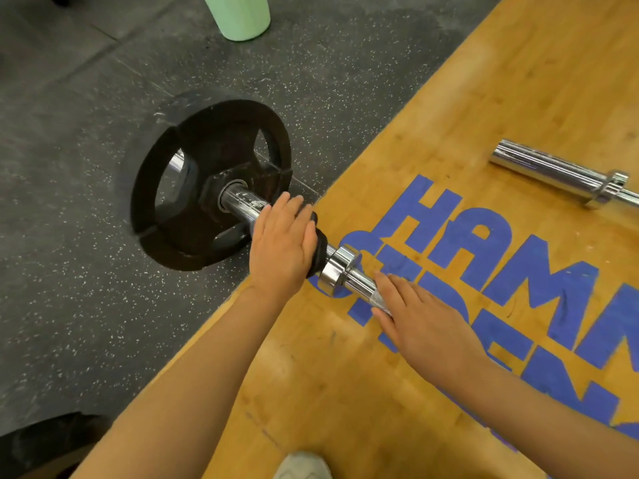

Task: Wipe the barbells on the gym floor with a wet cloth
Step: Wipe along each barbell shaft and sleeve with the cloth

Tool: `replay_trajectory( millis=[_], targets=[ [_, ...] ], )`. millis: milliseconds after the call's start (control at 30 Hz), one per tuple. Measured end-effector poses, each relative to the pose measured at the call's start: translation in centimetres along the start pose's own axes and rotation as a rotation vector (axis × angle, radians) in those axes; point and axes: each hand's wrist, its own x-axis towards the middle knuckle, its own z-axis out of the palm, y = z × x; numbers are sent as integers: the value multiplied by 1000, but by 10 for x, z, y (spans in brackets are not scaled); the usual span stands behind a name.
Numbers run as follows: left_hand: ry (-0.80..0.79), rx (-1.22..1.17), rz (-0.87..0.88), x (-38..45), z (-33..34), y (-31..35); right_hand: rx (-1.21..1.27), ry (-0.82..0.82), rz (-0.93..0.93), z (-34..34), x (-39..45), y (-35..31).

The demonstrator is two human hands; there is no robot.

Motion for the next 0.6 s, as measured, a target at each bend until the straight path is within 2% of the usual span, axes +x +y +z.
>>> replay_trajectory(
  millis=[100,233,367,500,600],
  targets=[
    [9,-5,-167,7,0,4,-16,-1,-4,-1,0,1],
    [-2,-126,-35,-11,1,22,-34,19,-6,-3,1,1],
    [-6,-68,36,-5,0,8,5,11,1,-1,0,-1],
    [-24,-3,-137,16,-5,-17,-13,70,-18,-4,1,0],
    [-35,-37,-169,15,-5,-12,-12,79,-14,-4,2,1]
  ],
)
